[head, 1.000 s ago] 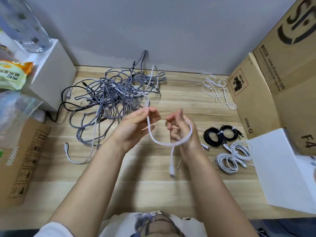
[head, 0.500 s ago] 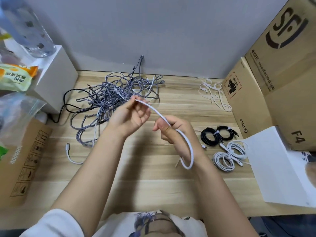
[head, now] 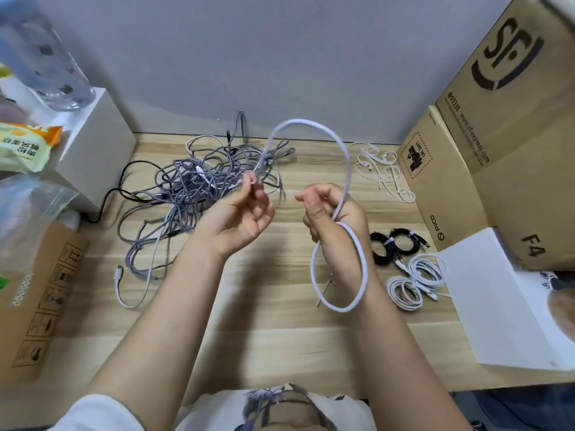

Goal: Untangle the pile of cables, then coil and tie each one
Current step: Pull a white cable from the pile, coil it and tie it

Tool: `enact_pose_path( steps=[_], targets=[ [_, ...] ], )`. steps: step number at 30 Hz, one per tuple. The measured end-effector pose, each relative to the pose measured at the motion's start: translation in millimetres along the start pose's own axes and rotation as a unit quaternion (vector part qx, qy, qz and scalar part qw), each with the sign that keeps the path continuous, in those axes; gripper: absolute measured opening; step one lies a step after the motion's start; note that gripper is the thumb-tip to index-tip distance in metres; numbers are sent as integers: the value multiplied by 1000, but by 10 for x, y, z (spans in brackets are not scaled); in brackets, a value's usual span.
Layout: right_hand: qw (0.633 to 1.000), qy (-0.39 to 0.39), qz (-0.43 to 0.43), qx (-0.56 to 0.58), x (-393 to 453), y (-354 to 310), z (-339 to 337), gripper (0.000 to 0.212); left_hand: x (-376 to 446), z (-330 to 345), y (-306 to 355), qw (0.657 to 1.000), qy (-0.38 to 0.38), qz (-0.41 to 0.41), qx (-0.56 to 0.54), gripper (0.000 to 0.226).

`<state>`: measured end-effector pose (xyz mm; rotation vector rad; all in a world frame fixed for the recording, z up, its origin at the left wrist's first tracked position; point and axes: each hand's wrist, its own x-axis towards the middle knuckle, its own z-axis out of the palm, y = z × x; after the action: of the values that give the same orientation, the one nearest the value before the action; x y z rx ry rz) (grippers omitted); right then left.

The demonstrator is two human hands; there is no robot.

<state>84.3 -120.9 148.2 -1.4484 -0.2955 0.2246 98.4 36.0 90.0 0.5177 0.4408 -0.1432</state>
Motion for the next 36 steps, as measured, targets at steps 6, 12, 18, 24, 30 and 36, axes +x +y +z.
enact_pose_path(
  steps=[6, 12, 18, 24, 30, 36],
  targets=[
    [998, -9, -6, -57, 67, 244, 89, 22, -135, 82, -187, 983, -107, -38, 143, 26],
    [996, 59, -28, -61, 57, 236, 89, 19, -36, -7, -219, 995, -25, -80, 62, 13],
    [994, 7, -52, 91, -60, 67, 95, 28, 232, -403, -20, 994, 93, -53, -2, 22],
    [974, -37, -57, 215, -116, -155, 49, 27, 356, -541, 39, 993, 112, -32, 25, 51],
    [969, -72, -21, 236, -125, -184, -10, 27, 541, -497, 137, 991, 131, -13, 27, 35],
    [965, -92, 24, 244, -72, -208, 10, 31, 632, -498, 210, 989, 145, -21, -4, 30]
  ],
)
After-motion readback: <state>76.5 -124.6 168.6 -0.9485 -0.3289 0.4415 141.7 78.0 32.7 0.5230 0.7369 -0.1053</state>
